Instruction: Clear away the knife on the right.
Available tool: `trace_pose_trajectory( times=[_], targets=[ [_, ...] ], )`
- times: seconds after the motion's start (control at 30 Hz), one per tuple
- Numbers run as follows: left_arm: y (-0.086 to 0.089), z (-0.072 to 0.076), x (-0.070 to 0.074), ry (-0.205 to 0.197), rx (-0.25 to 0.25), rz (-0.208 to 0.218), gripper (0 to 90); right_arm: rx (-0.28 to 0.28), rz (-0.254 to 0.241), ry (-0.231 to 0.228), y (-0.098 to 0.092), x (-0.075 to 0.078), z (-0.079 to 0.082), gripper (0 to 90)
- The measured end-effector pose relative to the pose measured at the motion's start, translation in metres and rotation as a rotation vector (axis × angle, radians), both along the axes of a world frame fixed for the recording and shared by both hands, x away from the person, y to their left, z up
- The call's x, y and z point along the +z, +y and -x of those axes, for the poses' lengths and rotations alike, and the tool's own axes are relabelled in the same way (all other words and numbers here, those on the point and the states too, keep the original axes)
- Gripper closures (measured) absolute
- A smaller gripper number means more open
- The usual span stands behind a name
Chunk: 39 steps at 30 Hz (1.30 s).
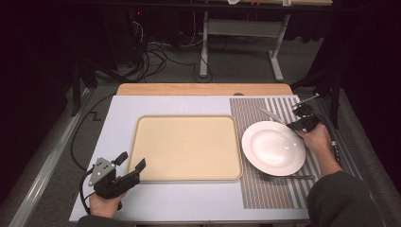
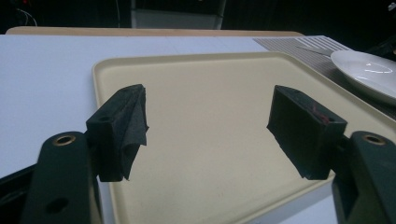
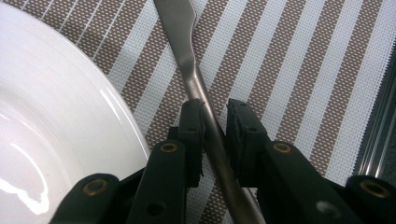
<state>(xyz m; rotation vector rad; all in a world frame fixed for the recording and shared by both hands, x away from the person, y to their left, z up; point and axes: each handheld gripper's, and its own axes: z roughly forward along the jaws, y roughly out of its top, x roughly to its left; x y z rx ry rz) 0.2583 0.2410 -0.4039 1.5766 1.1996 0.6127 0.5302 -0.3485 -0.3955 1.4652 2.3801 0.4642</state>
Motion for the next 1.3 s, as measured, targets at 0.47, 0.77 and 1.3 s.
trace_pose_trajectory(
  times=[0.47, 0.77, 1.3],
  targets=[
    [-0.001, -0.001, 0.000, 0.003, -0.001, 0.002, 29.1, -0.016, -0.024, 0.028, -0.001, -0.002, -0.005, 74.1],
    [-0.001, -0.001, 0.000, 0.003, -0.003, 0.000, 29.0, -0.035, -0.050, 0.015, 0.001, -0.004, -0.008, 73.6],
    [-0.001, 0.000, 0.000, 0.005, -0.009, -0.008, 29.1, -0.016, -0.042, 0.024, 0.003, -0.003, -0.010, 80.3]
  ],
)
